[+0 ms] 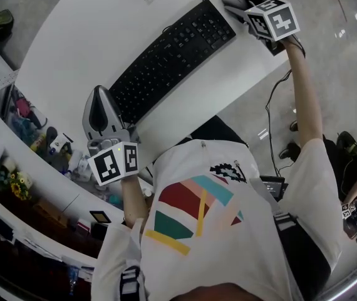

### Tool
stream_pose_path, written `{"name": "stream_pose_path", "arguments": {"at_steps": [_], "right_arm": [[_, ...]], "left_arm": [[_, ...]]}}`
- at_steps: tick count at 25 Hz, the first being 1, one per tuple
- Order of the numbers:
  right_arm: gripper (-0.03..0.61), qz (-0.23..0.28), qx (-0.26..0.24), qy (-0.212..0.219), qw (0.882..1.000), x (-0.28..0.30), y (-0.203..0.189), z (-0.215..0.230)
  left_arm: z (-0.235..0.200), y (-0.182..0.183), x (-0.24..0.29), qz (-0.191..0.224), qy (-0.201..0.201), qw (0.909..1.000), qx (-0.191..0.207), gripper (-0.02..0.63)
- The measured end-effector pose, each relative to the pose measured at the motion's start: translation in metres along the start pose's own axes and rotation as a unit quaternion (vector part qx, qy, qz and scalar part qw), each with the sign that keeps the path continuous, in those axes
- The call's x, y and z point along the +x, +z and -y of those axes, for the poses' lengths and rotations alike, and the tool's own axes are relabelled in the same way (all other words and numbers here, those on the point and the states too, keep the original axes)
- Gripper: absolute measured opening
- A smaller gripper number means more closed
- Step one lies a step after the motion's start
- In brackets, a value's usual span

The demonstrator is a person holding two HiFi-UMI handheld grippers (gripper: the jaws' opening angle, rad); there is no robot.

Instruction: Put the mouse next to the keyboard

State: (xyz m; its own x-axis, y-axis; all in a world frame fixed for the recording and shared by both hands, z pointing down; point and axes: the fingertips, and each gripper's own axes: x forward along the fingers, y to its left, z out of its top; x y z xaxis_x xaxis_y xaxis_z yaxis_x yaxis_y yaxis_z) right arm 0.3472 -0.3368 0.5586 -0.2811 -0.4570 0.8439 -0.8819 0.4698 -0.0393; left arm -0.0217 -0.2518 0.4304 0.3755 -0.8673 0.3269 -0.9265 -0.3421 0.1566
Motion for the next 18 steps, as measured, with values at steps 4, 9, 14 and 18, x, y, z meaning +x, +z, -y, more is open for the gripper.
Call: {"name": "stream_pose_path", "arguments": {"at_steps": [4,9,14,18], "right_arm": [[0.299,0.007,-0.047,-0.017,0.999,-0.003,0.006,-0.005],[0.299,0.102,-0.023,-0.037,0.994,-0.052,0.048,-0.018],[0.298,0.238,-0.001,0.011,0.971,-0.140,0.101,-0.094],[0.126,0.334,0.036,-0.010,0.942,-0.200,0.123,-0.153]], "left_arm": [[0.002,0.001,-0.005,0.002,-0.007,1.0000,-0.001,0.043],[0.004,0.015,-0.018,0.027,-0.016,0.9995,-0.004,0.043],[-0.004,0.060,-0.051,0.096,-0.016,0.9943,-0.044,0.043],[0.002,0.102,-0.089,0.164,-0.046,0.9844,-0.045,0.043]]}}
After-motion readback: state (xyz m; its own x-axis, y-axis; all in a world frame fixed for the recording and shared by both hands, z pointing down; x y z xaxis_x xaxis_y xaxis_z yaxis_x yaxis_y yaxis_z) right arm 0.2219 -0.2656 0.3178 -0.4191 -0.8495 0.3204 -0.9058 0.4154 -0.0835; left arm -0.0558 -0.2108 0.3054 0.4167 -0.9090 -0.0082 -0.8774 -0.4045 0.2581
